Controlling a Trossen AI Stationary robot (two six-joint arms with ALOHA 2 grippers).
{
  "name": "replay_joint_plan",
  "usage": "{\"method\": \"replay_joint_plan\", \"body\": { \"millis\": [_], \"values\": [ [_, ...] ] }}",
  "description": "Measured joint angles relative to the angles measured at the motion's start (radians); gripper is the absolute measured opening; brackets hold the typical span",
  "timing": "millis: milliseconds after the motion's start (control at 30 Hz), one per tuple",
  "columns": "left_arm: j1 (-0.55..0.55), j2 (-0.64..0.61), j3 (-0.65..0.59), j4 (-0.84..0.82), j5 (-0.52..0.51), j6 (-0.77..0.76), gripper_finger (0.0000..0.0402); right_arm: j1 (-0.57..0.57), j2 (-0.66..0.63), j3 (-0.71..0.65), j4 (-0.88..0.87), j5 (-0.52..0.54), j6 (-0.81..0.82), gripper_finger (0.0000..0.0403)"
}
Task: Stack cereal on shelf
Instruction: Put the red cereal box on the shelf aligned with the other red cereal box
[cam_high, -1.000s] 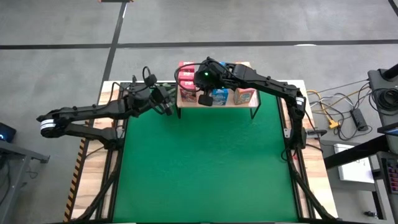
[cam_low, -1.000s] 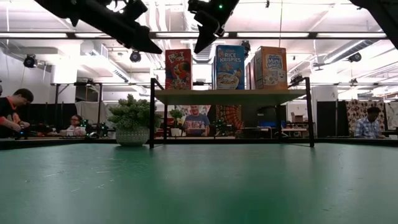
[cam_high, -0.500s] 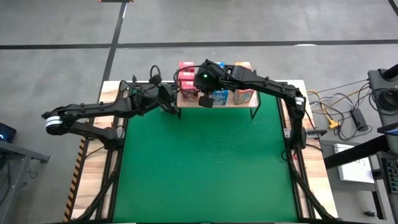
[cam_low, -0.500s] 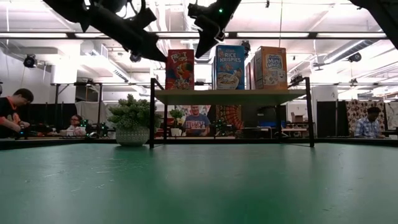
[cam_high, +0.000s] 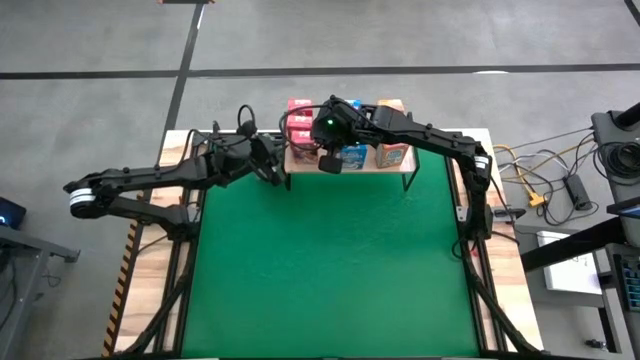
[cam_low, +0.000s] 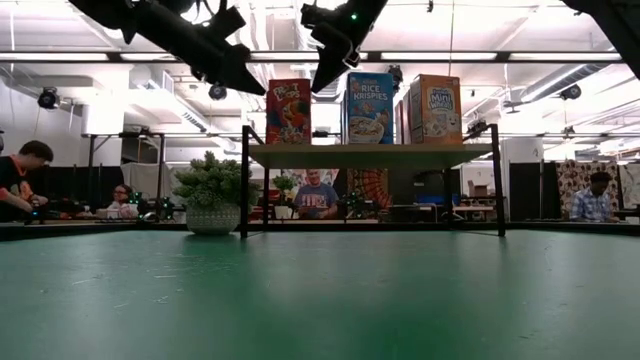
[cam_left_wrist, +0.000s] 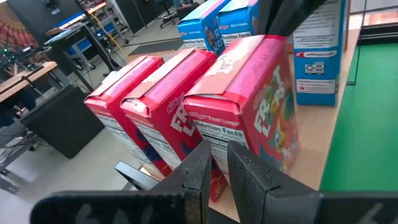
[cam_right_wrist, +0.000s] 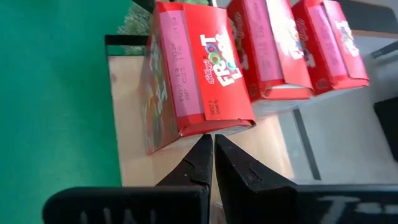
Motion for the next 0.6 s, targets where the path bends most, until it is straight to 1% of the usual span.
{"method": "replay_joint_plan", "body": {
  "millis": [133, 300, 600],
  "values": [
    [0.000, 0.013, 0.000, 0.008, 0.000, -0.006, 0.0037, 0.000, 0.000, -0.001, 0.008, -0.030, 0.002, 0.0009],
    [-0.006, 0.018, 0.000, 0.006, 0.000, -0.019, 0.0037, 0.000, 0.000, -0.002, 0.008, -0.031, 0.010, 0.0009],
    [-0.054, 0.001, 0.000, -0.004, 0.000, -0.029, 0.0037, 0.000, 0.000, -0.002, 0.008, -0.031, 0.011, 0.0009]
  ]
}}
